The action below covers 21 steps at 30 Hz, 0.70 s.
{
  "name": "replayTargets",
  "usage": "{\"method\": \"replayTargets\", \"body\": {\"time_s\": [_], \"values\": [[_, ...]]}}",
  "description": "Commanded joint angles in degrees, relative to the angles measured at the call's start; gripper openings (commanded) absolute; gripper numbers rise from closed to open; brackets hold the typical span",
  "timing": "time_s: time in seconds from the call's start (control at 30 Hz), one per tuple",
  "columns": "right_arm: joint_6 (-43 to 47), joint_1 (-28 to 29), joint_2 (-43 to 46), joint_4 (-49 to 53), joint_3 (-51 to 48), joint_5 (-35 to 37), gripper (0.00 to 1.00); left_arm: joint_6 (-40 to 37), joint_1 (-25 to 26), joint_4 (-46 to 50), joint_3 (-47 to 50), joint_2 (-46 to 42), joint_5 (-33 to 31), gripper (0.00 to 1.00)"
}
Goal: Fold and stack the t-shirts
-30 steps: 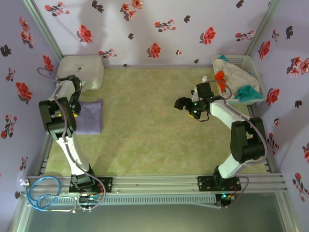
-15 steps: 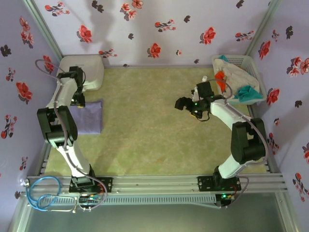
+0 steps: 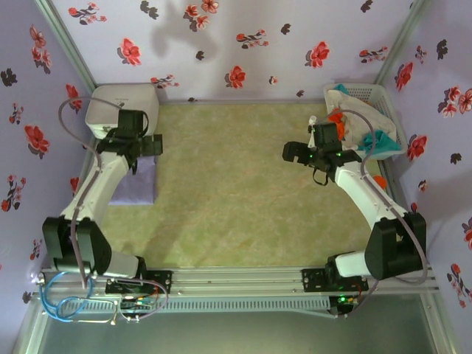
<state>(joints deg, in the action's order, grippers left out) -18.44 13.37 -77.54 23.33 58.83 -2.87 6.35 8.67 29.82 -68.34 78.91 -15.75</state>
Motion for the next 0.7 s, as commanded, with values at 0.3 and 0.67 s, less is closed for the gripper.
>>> {"method": "replayTargets", "body": {"time_s": [0.3,0.67], "values": [[12.2,-0.5,16.4,-32.3,-25.2,13.6,0.99,-5.3,-0.2,-37.6,26.5,-10.2,2.6,1.0],[17.0,-3.5,8.0,-51.2,-34.5,26.2,0.99,-8.9,0.0,-64.1,40.9,2.4,-2.1,1.0]]}}
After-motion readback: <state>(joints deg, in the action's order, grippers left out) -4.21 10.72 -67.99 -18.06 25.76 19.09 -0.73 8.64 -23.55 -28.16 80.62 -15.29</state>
